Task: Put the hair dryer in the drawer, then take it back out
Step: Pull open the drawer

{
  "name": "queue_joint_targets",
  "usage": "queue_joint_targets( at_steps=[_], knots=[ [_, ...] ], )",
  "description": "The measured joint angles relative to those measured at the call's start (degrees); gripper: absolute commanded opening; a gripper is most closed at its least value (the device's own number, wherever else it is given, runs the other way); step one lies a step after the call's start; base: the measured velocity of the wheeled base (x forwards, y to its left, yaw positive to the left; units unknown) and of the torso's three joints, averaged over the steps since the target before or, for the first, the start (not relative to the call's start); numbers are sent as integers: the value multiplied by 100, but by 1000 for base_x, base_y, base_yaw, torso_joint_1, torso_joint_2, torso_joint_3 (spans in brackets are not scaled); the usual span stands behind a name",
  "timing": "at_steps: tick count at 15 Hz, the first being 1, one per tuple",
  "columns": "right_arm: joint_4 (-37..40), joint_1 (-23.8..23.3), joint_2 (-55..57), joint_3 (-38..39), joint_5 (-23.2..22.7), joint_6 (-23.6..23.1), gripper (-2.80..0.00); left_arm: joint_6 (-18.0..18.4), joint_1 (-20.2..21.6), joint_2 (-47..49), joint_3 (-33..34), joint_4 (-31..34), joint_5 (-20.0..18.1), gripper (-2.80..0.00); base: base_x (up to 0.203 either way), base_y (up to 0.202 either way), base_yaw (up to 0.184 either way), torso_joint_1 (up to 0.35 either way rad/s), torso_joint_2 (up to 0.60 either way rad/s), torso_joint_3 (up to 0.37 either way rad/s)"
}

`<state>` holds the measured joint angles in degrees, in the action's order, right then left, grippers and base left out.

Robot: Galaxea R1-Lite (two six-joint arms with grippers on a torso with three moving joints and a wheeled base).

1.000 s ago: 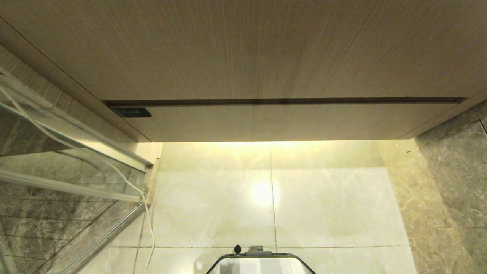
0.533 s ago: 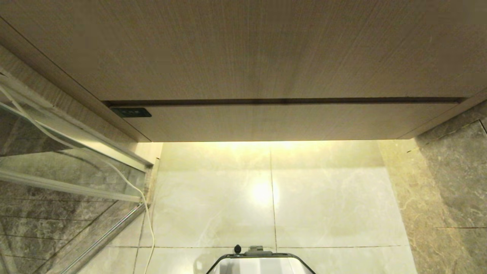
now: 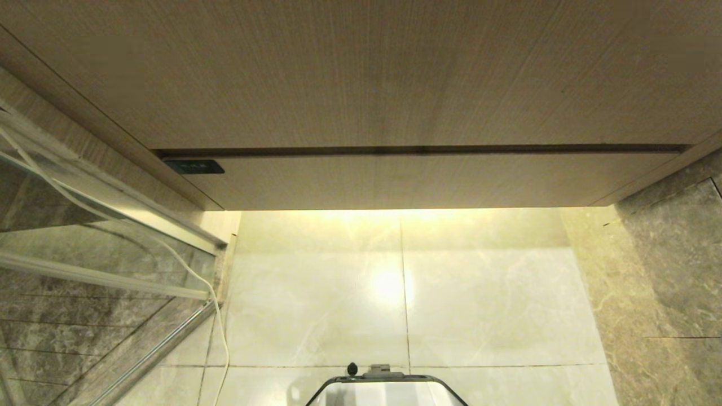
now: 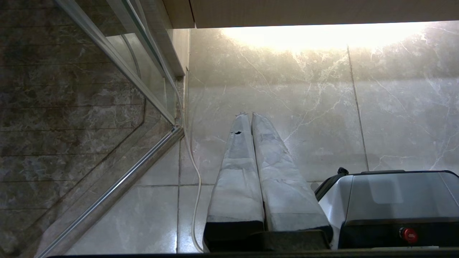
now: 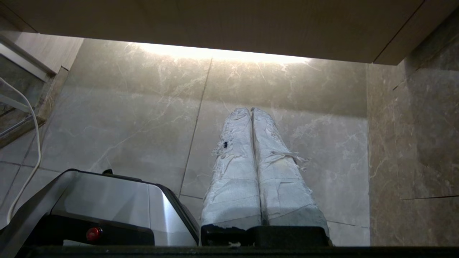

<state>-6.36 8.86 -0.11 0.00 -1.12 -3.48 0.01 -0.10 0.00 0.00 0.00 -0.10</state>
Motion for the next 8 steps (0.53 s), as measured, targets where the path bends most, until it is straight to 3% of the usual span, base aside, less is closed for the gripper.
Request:
queue_joint_targets(
  at_steps=[8],
  knots=[
    [15,0,1,0,-2,-19,-280,-1,0,0,0,0,0,-280,0,0,0,0,0,0]
  ],
)
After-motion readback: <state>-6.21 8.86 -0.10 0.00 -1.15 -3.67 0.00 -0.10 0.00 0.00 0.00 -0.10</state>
